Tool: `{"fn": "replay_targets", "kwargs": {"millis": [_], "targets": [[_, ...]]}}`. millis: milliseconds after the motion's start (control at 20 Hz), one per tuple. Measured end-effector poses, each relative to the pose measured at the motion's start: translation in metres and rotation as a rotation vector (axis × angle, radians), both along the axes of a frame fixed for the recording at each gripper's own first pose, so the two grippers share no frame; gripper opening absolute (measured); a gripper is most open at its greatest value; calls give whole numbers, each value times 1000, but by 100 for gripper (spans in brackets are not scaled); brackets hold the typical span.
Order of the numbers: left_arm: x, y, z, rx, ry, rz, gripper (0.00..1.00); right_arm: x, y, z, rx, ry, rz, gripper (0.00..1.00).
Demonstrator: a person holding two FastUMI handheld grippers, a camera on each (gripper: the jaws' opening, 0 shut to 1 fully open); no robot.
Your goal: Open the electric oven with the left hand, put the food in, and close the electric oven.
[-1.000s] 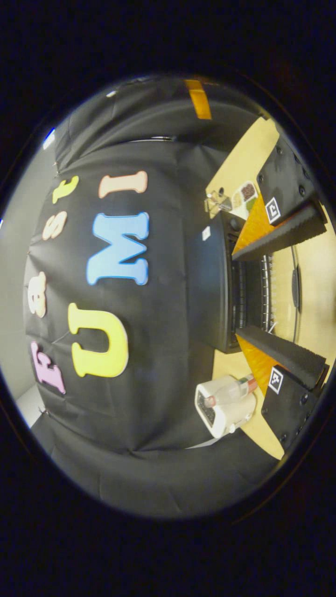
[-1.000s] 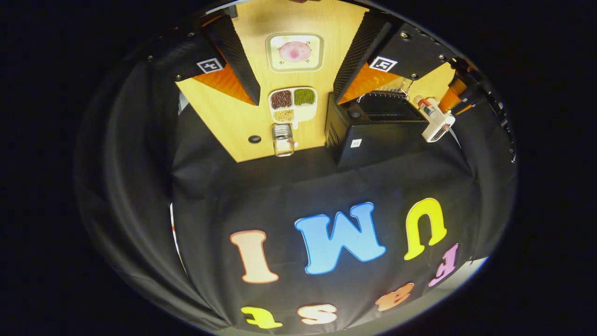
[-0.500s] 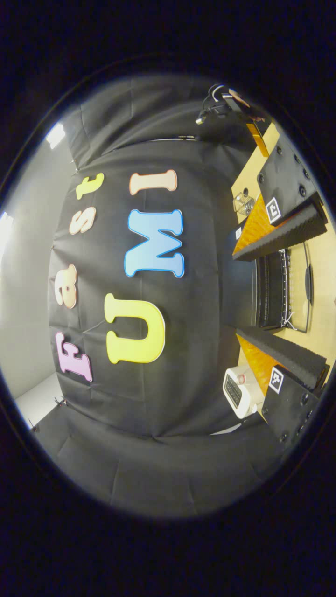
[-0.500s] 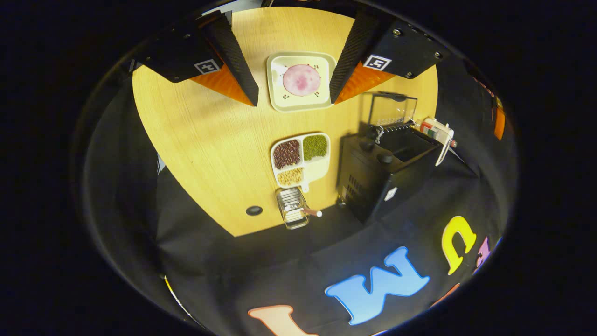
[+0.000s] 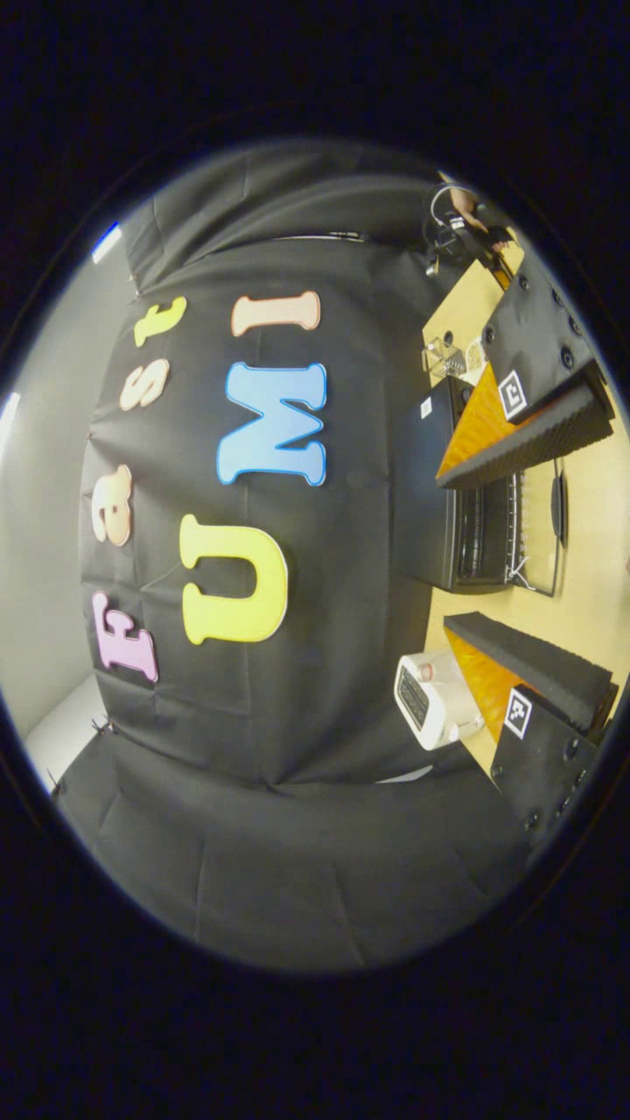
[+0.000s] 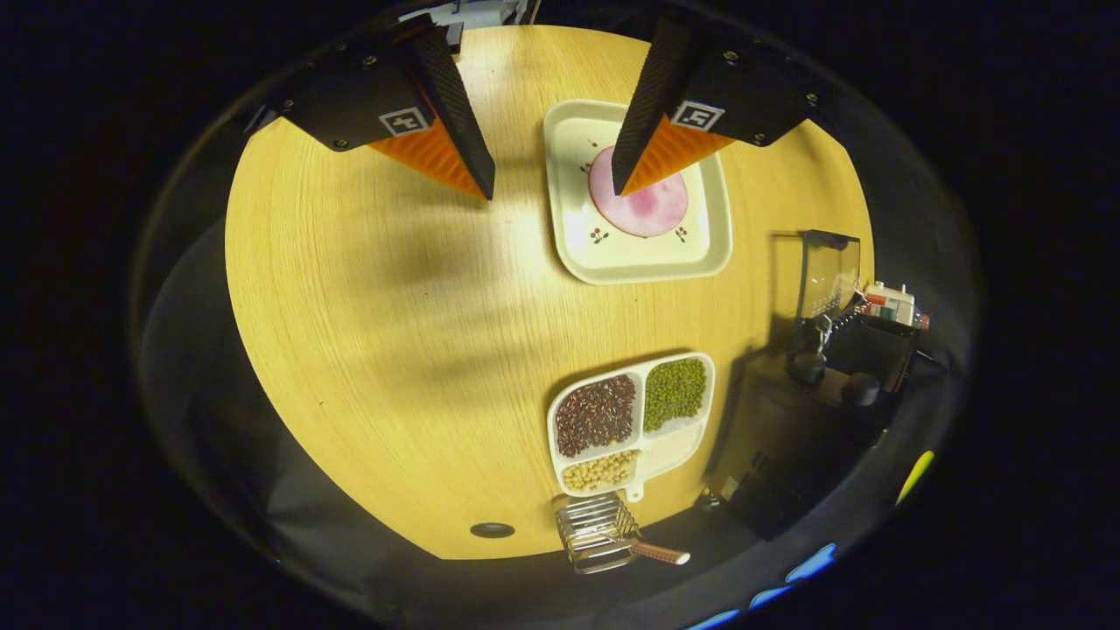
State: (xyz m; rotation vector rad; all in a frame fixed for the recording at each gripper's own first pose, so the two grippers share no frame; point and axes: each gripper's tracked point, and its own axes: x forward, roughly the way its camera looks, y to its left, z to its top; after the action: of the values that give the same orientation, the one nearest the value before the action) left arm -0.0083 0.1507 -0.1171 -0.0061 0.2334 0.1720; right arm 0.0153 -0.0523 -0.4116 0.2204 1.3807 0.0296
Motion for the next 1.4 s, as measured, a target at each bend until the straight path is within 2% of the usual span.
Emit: {"fn": "replay_targets", "kwargs": {"millis": [100, 200, 300, 450, 500, 550, 600, 650, 700, 800, 850, 1000, 1400], "targets": [[-7, 9, -5, -11, 8, 22, 92, 1, 1, -7, -15, 34, -8, 56], [-13, 16, -9, -21, 19, 39, 92, -3, -2, -14, -37, 70, 5, 57], [-17, 22, -11, -25, 22, 53, 96, 0, 0, -18, -63, 65, 28, 57], [-19, 27, -16, -39, 32, 62, 100, -4, 0, -19, -143, 77, 95, 58], [-19, 28, -20, -44, 35, 65, 100, -6, 9, -37, -110, 57, 96, 57], [-20, 28, -20, -51, 37, 69, 100, 2, 12, -17, -115, 58, 63, 39], [-19, 27, -23, -60, 41, 69, 100, 3, 13, -17, -121, 54, 62, 22], [-18, 25, -24, -71, 41, 68, 100, 4, 11, -11, -106, 48, 60, 28], [-16, 23, -26, -80, 40, 64, 100, 1, 10, -20, -96, 41, 56, 14], [-15, 19, -31, -83, 48, 54, 100, 8, 8, -25, -69, -17, 43, 1], [-16, 19, -30, -79, 47, 53, 99, -2, 8, -24, -67, -35, 49, 1], [-15, 19, -27, -76, 43, 42, 100, -11, 12, -19, -5, -32, -30, 1], [-11, 19, -21, -84, 40, 23, 100, -27, 23, -6, 321, -52, -296, 0]]}}
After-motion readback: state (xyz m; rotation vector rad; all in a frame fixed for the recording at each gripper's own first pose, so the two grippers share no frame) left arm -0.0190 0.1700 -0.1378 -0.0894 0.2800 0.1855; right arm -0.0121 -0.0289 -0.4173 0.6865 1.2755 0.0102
